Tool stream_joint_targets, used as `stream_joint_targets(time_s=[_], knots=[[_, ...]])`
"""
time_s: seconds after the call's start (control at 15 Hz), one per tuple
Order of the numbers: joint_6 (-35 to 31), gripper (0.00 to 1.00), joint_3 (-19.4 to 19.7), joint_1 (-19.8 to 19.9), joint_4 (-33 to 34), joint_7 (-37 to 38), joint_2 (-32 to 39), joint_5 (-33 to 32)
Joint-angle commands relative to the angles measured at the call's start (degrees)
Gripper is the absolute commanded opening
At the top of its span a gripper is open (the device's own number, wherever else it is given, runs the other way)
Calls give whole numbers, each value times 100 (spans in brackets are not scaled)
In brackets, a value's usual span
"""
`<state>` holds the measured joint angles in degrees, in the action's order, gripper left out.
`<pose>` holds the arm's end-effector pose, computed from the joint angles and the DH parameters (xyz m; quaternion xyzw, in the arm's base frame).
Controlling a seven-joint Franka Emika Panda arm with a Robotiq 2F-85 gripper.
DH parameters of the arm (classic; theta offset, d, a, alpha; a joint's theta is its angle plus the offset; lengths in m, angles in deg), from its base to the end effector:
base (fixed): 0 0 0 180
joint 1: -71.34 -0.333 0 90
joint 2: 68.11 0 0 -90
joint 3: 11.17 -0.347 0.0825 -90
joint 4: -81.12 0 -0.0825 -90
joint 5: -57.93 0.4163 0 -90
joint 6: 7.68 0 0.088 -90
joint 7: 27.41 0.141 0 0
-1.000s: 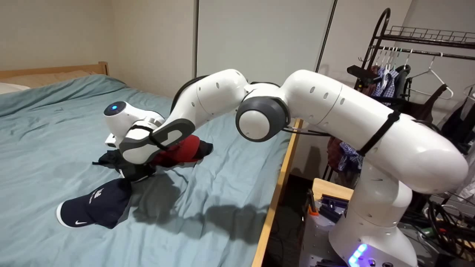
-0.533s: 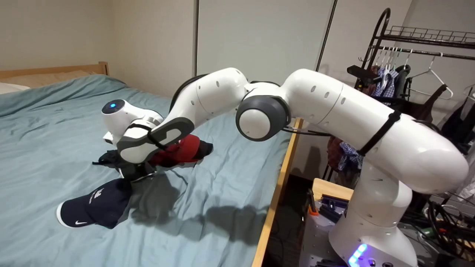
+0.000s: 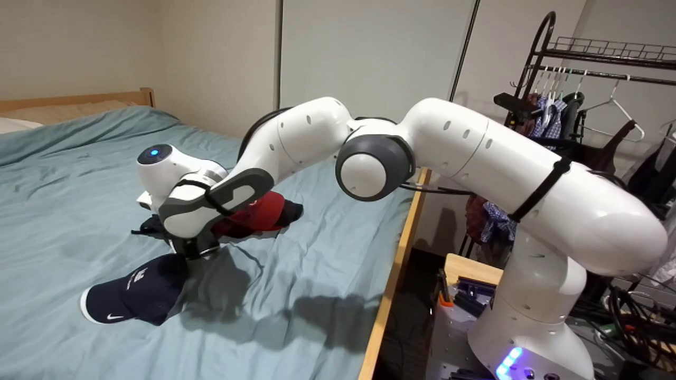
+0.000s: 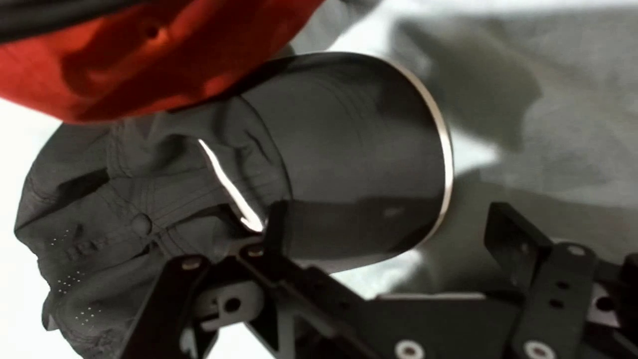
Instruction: Place the black and white cap on top of the red cap
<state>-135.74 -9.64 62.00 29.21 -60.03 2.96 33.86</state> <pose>0.8464 0.1018 0.0824 0.8686 0.4589 0.0035 0.1868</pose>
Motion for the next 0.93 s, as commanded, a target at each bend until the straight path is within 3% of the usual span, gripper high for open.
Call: stream_joint_targets(time_s=[0.0,0.87], knots=[[61,100,64,-73,-345,327,-211,-10],[867,100,251,-285,-472,399,-422,-7]])
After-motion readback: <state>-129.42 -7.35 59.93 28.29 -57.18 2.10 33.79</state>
